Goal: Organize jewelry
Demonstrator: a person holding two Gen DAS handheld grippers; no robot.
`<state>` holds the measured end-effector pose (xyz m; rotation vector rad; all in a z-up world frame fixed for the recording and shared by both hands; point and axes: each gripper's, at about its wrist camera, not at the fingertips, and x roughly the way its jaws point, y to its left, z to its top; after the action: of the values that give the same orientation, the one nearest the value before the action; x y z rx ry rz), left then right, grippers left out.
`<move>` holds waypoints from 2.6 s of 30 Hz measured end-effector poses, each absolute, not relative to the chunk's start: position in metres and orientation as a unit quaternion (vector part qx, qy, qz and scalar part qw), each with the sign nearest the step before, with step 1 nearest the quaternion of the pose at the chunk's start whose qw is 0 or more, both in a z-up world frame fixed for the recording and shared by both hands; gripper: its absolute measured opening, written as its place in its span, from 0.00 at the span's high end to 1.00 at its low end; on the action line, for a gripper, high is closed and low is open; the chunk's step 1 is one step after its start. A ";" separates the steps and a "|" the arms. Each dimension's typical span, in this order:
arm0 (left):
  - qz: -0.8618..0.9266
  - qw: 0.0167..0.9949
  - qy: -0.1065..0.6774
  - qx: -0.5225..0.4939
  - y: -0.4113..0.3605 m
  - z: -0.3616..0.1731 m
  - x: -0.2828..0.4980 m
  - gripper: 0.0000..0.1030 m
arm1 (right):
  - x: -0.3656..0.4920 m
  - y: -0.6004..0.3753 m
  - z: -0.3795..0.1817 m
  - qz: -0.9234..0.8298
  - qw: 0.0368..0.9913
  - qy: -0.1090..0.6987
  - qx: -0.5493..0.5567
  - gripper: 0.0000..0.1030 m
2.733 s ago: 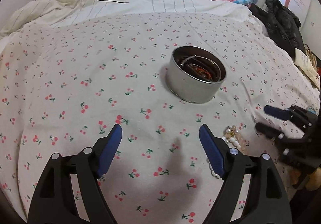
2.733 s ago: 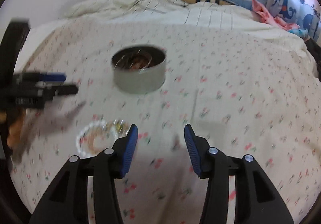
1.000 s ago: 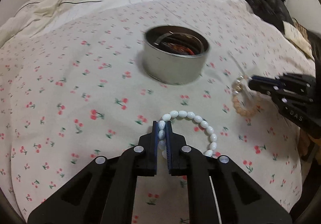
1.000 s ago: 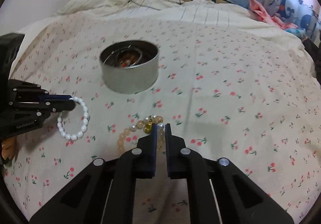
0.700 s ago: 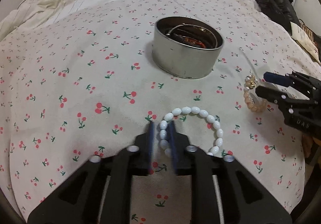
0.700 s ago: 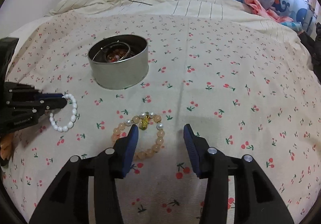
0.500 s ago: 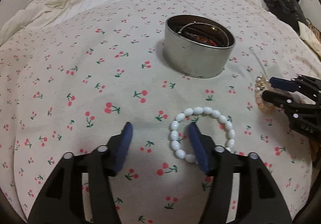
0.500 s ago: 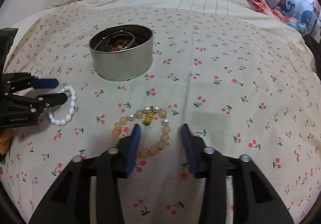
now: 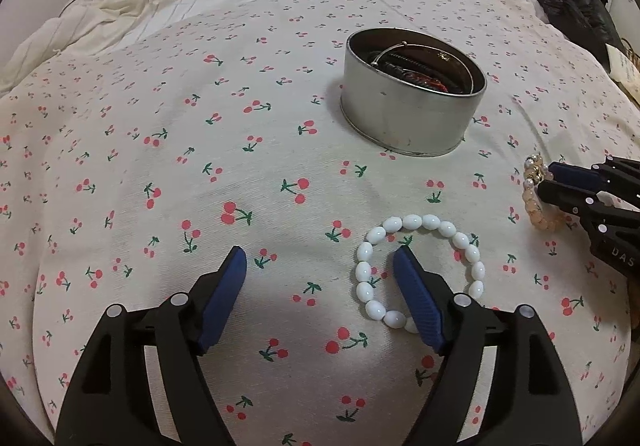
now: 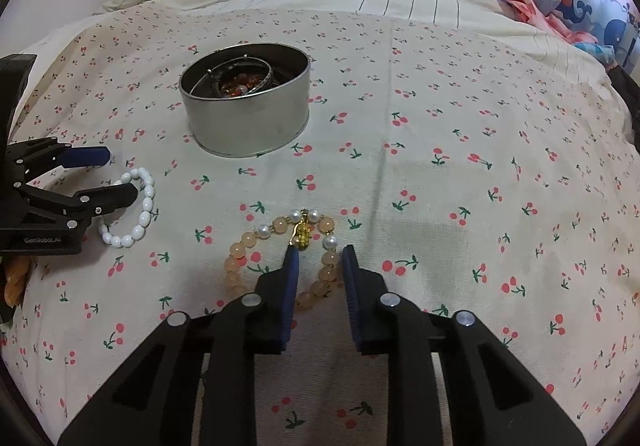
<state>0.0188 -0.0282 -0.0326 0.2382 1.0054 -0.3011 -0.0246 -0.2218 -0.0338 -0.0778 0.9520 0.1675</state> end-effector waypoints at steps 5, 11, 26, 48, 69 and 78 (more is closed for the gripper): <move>-0.142 0.859 0.478 0.114 -0.028 -0.033 0.019 0.27 | -0.024 -0.222 -0.034 0.081 0.884 0.460 -0.038 0.67; -0.195 0.851 0.474 0.115 -0.037 -0.029 0.013 0.67 | -0.024 -0.221 -0.035 0.082 0.883 0.460 -0.041 0.66; -0.211 0.856 0.454 0.130 -0.046 -0.020 0.003 0.93 | -0.028 -0.227 -0.023 0.089 0.897 0.432 -0.012 0.92; -0.193 0.864 0.449 0.120 -0.040 -0.016 0.009 0.93 | -0.029 -0.235 -0.012 0.079 0.908 0.412 0.000 0.92; -0.205 0.851 0.467 0.125 -0.043 -0.024 0.007 0.94 | -0.031 -0.228 -0.022 0.090 0.896 0.435 -0.014 0.92; -0.219 0.865 0.442 0.090 -0.034 -0.006 0.006 0.94 | -0.036 -0.238 0.004 0.095 0.920 0.379 0.025 0.92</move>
<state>0.0063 -0.0337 -0.0056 0.1887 0.9258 -0.4579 -0.0364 -0.2385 0.0040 0.0520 0.7795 0.1953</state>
